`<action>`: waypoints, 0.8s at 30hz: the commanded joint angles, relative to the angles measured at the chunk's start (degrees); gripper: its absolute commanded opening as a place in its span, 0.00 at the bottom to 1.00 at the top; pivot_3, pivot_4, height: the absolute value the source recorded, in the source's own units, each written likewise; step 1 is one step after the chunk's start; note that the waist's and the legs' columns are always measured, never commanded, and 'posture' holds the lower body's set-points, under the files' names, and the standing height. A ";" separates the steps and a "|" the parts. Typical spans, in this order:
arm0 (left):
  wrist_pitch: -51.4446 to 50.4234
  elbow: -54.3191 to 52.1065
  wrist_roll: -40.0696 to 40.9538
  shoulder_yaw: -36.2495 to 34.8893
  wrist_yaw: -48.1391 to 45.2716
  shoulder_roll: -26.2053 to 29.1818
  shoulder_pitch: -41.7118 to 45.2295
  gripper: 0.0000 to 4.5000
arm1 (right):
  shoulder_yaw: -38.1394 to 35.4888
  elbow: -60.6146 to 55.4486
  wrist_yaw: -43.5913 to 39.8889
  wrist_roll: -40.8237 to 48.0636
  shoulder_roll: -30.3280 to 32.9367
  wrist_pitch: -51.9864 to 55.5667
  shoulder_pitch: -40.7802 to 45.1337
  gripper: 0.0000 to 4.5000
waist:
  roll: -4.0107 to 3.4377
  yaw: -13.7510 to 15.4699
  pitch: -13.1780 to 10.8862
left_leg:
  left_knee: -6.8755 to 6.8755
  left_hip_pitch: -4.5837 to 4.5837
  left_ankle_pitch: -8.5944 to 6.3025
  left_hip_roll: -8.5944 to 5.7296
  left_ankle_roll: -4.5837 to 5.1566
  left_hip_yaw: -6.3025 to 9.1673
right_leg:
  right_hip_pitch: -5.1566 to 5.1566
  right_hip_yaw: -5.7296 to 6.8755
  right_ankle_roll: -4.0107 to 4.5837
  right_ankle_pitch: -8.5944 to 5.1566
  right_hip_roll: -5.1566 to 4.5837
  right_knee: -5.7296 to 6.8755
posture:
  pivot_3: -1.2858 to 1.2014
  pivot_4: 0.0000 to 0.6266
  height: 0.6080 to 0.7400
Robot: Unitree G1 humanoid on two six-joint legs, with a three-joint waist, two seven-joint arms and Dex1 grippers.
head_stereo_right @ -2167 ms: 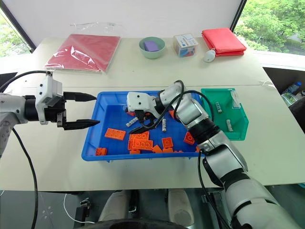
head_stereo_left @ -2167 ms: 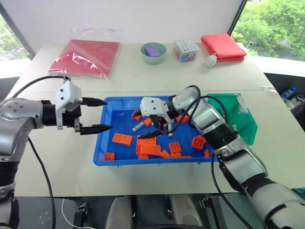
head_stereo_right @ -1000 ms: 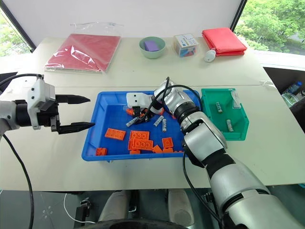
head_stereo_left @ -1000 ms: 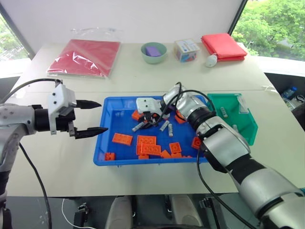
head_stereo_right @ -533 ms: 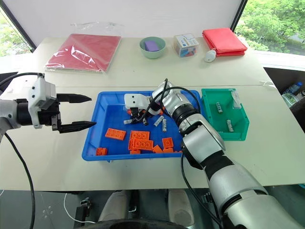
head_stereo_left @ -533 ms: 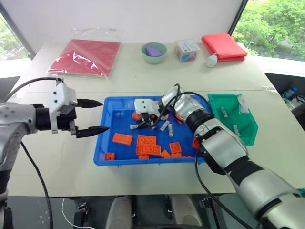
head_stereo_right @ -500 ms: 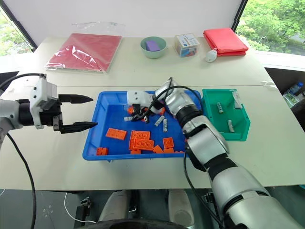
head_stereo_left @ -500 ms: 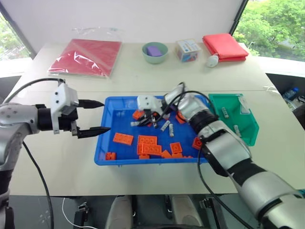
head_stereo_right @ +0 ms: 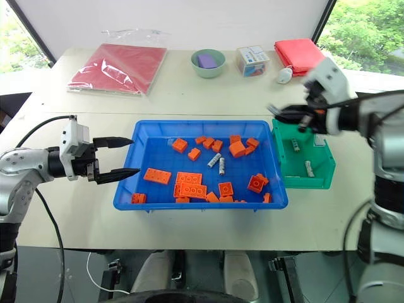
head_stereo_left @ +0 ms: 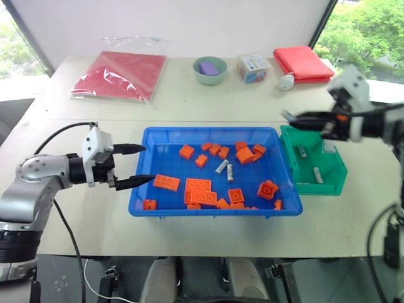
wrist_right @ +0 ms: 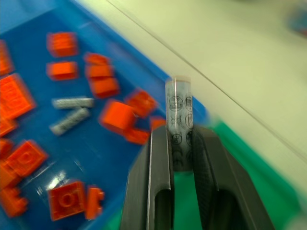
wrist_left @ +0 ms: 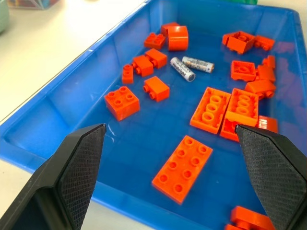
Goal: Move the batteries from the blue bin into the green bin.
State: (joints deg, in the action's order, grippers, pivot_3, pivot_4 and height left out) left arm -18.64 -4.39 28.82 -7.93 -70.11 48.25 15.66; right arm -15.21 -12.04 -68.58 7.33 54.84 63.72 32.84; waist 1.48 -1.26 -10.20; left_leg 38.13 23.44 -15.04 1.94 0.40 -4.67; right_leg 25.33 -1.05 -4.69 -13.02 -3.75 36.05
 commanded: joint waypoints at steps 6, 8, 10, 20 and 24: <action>4.20 4.08 -0.78 0.61 -2.74 -0.61 3.87 1.00 | -5.61 -4.16 10.07 2.38 -0.09 -3.39 -12.62 0.01 | -0.02 0.06 -0.01 | -0.01 0.00 0.00 0.00 0.01 0.00 | 0.02 -0.03 -0.02 0.01 0.14 0.04 | 0.52 0.24 0.97; 3.97 4.00 -0.85 0.75 -2.81 -0.86 4.26 1.00 | -4.67 -2.61 12.37 2.40 -0.32 -4.72 -12.66 0.12 | -0.02 0.16 -0.01 | 0.01 0.00 0.01 -0.02 0.01 -0.01 | 0.02 -0.05 -0.03 0.01 0.13 0.03 | 0.52 0.24 0.97; 3.56 3.61 -0.78 0.78 -2.90 -0.91 4.68 1.00 | -3.04 -0.24 14.25 1.63 0.26 -7.70 -12.41 0.32 | -0.01 0.27 -0.01 | 0.01 0.01 0.01 -0.02 0.02 0.00 | 0.00 -0.04 -0.03 0.01 0.13 0.02 | 0.52 0.24 0.97; 1.73 0.52 -0.18 -0.11 -1.96 -0.31 4.44 1.00 | 11.02 0.38 11.42 8.64 -2.58 -9.31 7.93 0.63 | -0.06 -0.57 -0.03 | -0.01 0.01 0.00 0.04 0.02 0.03 | 0.05 -0.06 -0.04 0.01 0.24 0.05 | 0.52 0.24 0.97; 0.84 -0.91 -0.12 -0.47 -1.20 -0.23 4.36 1.00 | 17.11 -2.31 14.24 11.00 -9.22 -4.18 9.44 0.63 | 0.07 -0.59 0.03 | -0.05 0.07 0.00 0.10 0.03 0.16 | 0.02 0.06 -0.05 0.02 0.28 0.06 | 0.52 0.24 0.97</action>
State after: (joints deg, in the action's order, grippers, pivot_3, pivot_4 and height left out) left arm -17.46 -3.49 28.01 -7.44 -71.86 47.19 19.81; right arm 1.05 -12.30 -56.04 17.13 46.53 57.15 41.97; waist 1.54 -1.85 -10.17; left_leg 38.09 23.52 -15.04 2.04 0.43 -4.52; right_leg 25.35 -0.98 -4.75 -13.00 -3.50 36.12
